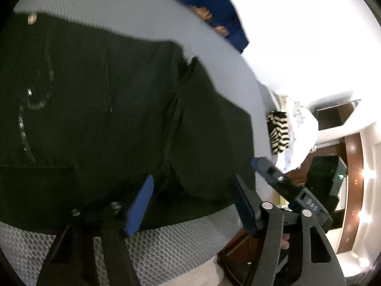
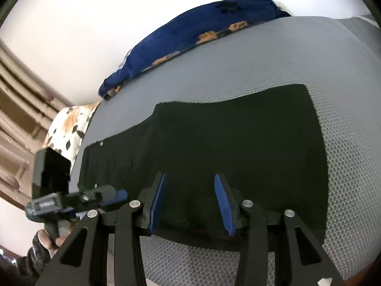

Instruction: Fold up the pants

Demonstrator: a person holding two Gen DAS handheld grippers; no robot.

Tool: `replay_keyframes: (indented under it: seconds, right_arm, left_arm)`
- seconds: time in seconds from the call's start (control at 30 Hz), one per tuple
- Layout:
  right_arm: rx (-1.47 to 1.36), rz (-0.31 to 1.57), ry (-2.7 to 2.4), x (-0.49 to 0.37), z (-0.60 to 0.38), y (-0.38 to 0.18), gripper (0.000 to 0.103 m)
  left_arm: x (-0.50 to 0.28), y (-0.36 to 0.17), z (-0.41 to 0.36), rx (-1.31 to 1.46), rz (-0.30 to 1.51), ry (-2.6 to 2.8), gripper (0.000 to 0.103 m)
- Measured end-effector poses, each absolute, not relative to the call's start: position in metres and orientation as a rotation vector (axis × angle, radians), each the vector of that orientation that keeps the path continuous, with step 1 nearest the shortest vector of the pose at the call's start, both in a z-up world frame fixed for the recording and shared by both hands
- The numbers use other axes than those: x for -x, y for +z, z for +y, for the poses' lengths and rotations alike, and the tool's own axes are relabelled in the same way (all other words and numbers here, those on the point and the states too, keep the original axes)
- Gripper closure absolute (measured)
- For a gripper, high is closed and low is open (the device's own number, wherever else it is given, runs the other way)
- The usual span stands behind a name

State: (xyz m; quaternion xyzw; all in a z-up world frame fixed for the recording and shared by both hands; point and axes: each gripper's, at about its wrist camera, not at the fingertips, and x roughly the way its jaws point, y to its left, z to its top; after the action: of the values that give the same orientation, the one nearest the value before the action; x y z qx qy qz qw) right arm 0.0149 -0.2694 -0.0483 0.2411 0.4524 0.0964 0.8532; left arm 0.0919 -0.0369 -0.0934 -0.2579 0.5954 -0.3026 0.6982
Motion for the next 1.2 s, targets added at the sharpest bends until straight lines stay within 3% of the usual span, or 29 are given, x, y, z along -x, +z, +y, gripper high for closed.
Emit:
replay_keyframes:
  seconds: [0.2, 0.43, 0.47, 0.5, 0.57, 0.77, 1.0, 1.2]
  right_arm:
    - [-0.553, 0.942, 0.184, -0.013, -0.282, -0.054, 0.063]
    - [-0.630, 0.965, 0.164, -0.014, -0.293, -0.072, 0.061]
    - [-0.634, 0.971, 0.159, -0.014, -0.295, -0.075, 0.061]
    - [-0.633, 0.974, 0.154, -0.014, -0.295, -0.076, 0.061]
    - [-0.638, 0.977, 0.149, -0.014, -0.297, -0.078, 0.061]
    - [-0.622, 0.984, 0.127, -0.015, -0.297, -0.079, 0.061]
    - [-0.553, 1.056, 0.100, -0.020, -0.282, -0.093, 0.062]
    - [-0.460, 1.062, 0.092, -0.021, -0.273, -0.092, 0.061]
  left_arm:
    - [-0.091, -0.112, -0.046, 0.614, 1.408, -0.658, 0.045]
    - [-0.097, -0.116, -0.068, 0.598, 1.382, -0.677, 0.045]
    - [-0.098, -0.116, -0.070, 0.599, 1.375, -0.679, 0.050]
    - [-0.098, -0.116, -0.072, 0.596, 1.368, -0.683, 0.074]
    - [-0.096, -0.117, -0.076, 0.554, 1.360, -0.695, 0.095]
    - [-0.075, -0.094, -0.061, 0.522, 1.253, -0.712, 0.095]
    - [-0.073, -0.120, -0.062, 0.463, 1.312, -0.636, 0.095]
    - [-0.073, -0.103, -0.070, 0.315, 1.266, -0.598, 0.082]
